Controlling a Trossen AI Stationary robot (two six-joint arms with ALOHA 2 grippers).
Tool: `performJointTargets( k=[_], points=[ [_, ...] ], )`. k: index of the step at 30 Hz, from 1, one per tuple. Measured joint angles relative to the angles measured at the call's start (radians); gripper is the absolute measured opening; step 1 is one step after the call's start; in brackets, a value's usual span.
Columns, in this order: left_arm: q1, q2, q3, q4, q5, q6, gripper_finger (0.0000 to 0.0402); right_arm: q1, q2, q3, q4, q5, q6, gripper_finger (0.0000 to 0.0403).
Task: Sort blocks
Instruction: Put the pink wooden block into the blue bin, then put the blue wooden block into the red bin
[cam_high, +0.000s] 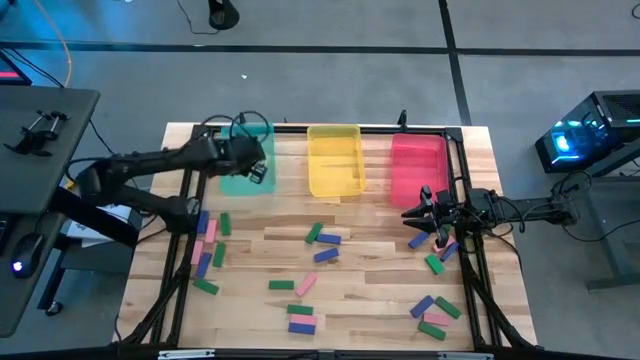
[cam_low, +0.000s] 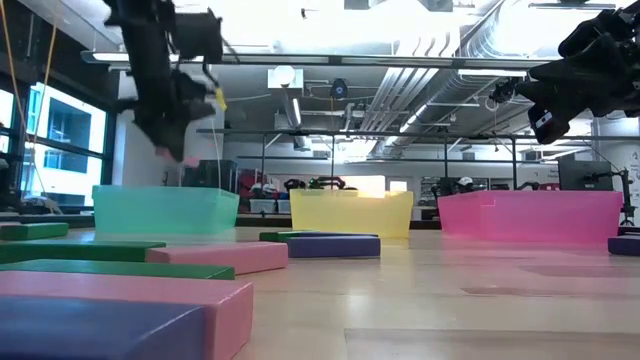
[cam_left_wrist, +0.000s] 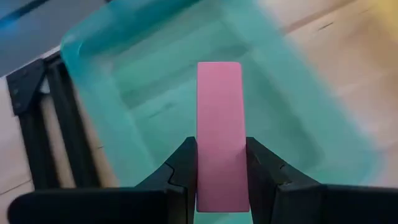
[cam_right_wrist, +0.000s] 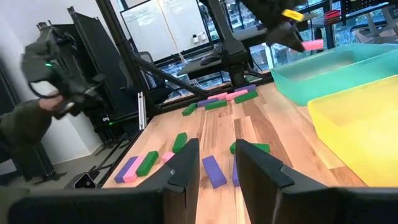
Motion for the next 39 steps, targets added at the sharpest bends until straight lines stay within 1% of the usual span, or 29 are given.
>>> performJointTargets(
  k=[2,5,8,10,13,15,17,20,22,23,25,27,31,35,36,39],
  points=[
    [0.053,0.017,-0.028,0.032,0.030,0.042,0.0070,0.000,0.000,0.000,0.000,0.000,0.000,0.0089],
    [0.101,0.037,-0.093,0.122,0.089,0.084,0.0070,0.000,0.000,0.000,0.000,0.000,0.000,0.0089],
    [0.120,0.049,-0.162,0.250,0.142,0.103,0.0070,0.000,0.000,0.000,0.000,0.000,0.000,0.0089],
    [0.123,0.057,-0.204,0.306,0.163,0.104,0.0070,0.000,0.000,0.000,0.000,0.000,0.000,0.0089],
    [0.124,0.066,-0.251,0.380,0.162,0.107,0.0070,0.000,0.000,0.000,0.000,0.000,0.000,0.0089],
    [0.124,0.071,-0.277,0.400,0.163,0.115,0.0073,0.000,0.000,0.000,0.000,0.000,0.000,0.0089],
    [0.124,0.072,-0.283,0.399,0.164,0.132,0.0108,0.000,0.000,0.000,0.000,0.000,0.000,0.0089],
    [0.124,0.057,-0.283,0.405,0.164,0.161,0.0193,0.000,0.000,0.000,0.000,0.000,0.000,0.0089],
    [0.124,0.034,-0.283,0.409,0.159,0.173,0.0243,0.000,0.000,0.000,0.000,0.000,0.000,0.0089],
    [0.124,0.018,-0.283,0.409,0.152,0.173,0.0263,0.000,0.000,0.000,0.000,0.000,0.000,0.0089],
    [0.121,-0.023,-0.283,0.408,0.133,0.173,0.0289,0.000,0.000,0.000,0.000,0.000,-0.002,0.0089],
    [0.105,-0.070,-0.283,0.411,0.104,0.176,0.0301,0.000,0.000,0.000,0.000,0.008,-0.026,0.0089],
    [0.037,-0.167,-0.283,0.436,0.042,0.194,0.0303,0.000,0.000,0.000,-0.001,0.038,-0.081,0.0089],
    [-0.068,-0.241,-0.298,0.539,0.028,0.241,0.0302,0.000,0.000,0.000,0.054,0.041,-0.131,0.0089],
    [-0.098,-0.255,-0.309,0.578,0.027,0.249,0.0302,0.000,0.000,0.000,0.078,0.044,-0.123,0.0089],
    [-0.187,-0.284,-0.353,0.715,0.026,0.271,0.0302,0.000,0.001,0.000,0.181,0.062,-0.022,0.0089]
  ],
)
